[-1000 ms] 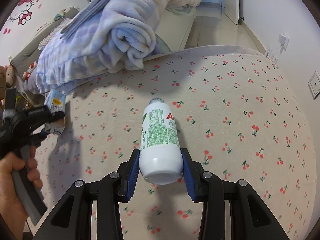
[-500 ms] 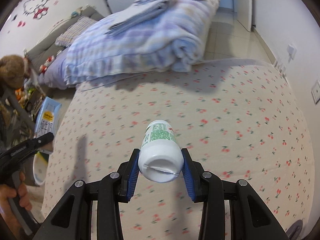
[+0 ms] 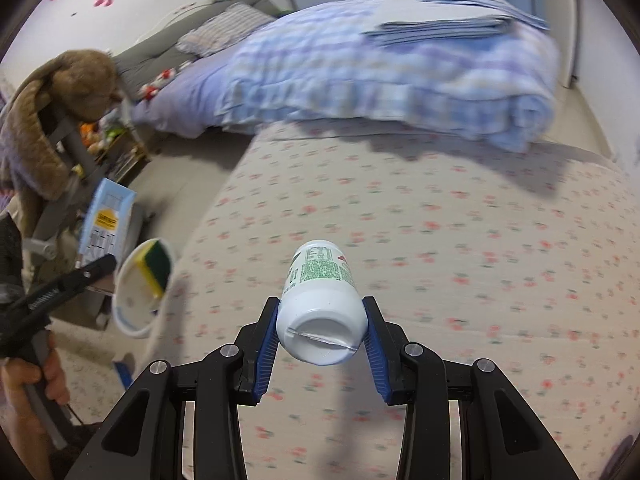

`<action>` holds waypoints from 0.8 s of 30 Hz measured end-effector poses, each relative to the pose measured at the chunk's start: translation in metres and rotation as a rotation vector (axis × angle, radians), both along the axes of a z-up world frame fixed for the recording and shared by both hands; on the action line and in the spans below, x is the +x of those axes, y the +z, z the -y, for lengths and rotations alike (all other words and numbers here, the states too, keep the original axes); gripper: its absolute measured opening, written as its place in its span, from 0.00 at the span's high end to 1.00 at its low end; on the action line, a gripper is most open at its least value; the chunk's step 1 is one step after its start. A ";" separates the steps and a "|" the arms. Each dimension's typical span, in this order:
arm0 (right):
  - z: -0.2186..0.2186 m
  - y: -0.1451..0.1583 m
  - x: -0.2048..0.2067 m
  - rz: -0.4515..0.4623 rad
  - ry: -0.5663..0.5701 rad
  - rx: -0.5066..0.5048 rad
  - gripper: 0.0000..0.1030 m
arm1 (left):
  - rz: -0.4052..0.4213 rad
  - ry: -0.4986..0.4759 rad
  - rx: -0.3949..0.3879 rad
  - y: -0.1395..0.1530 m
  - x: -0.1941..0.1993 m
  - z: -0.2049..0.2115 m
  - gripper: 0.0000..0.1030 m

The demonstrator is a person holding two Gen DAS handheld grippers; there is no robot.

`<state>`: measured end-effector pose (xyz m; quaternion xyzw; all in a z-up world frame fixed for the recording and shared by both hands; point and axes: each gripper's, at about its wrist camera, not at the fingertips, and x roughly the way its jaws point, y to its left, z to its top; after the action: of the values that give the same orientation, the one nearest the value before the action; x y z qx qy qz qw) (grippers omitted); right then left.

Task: Collect trash
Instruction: 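Drop the carton from the left tool into the wastebasket while the right tool drops the bottle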

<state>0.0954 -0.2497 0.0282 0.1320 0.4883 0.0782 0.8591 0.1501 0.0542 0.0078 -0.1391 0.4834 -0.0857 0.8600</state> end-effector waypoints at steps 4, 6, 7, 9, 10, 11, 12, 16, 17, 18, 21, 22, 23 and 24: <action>-0.041 -0.001 0.013 0.000 0.055 0.014 0.60 | -0.027 0.056 -0.028 -0.005 0.010 -0.034 0.61; -0.066 -0.003 0.021 -0.003 0.091 0.018 0.60 | -0.048 0.084 -0.025 -0.010 0.014 -0.049 0.61; -0.077 -0.005 0.024 -0.005 0.108 0.019 0.60 | -0.066 0.103 -0.035 -0.015 0.016 -0.059 0.61; -0.097 -0.008 0.030 -0.011 0.134 0.019 0.60 | -0.091 0.129 -0.042 -0.021 0.017 -0.073 0.61; -0.107 -0.009 0.033 -0.014 0.147 0.020 0.60 | -0.099 0.139 -0.044 -0.024 0.018 -0.079 0.61; -0.116 -0.011 0.036 -0.016 0.158 0.022 0.60 | -0.108 0.145 -0.045 -0.026 0.018 -0.084 0.61; -0.124 -0.012 0.038 -0.018 0.167 0.024 0.60 | -0.116 0.156 -0.043 -0.029 0.018 -0.089 0.61; -0.153 -0.017 0.045 -0.022 0.212 0.040 0.60 | -0.131 0.163 -0.021 -0.034 0.016 -0.101 0.61; -0.159 -0.018 0.047 -0.022 0.221 0.044 0.60 | -0.135 0.160 -0.022 -0.035 0.016 -0.105 0.61; -0.166 -0.019 0.050 -0.023 0.233 0.049 0.60 | -0.143 0.152 -0.025 -0.038 0.017 -0.107 0.61; -0.187 -0.023 0.055 -0.016 0.268 0.063 0.60 | -0.179 0.132 -0.003 -0.045 0.018 -0.113 0.48; -0.194 -0.024 0.056 -0.013 0.277 0.067 0.60 | -0.177 0.141 0.015 -0.044 0.016 -0.115 0.32; -0.200 -0.025 0.057 -0.011 0.288 0.070 0.60 | -0.171 0.148 0.025 -0.042 0.014 -0.117 0.21; -0.205 -0.026 0.058 -0.010 0.296 0.070 0.60 | -0.159 0.159 0.032 -0.038 0.011 -0.120 0.20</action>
<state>0.1537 -0.0448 0.0019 0.0887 0.5037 0.2201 0.8306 0.1613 0.1740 -0.0302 -0.1698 0.5387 0.0019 0.8252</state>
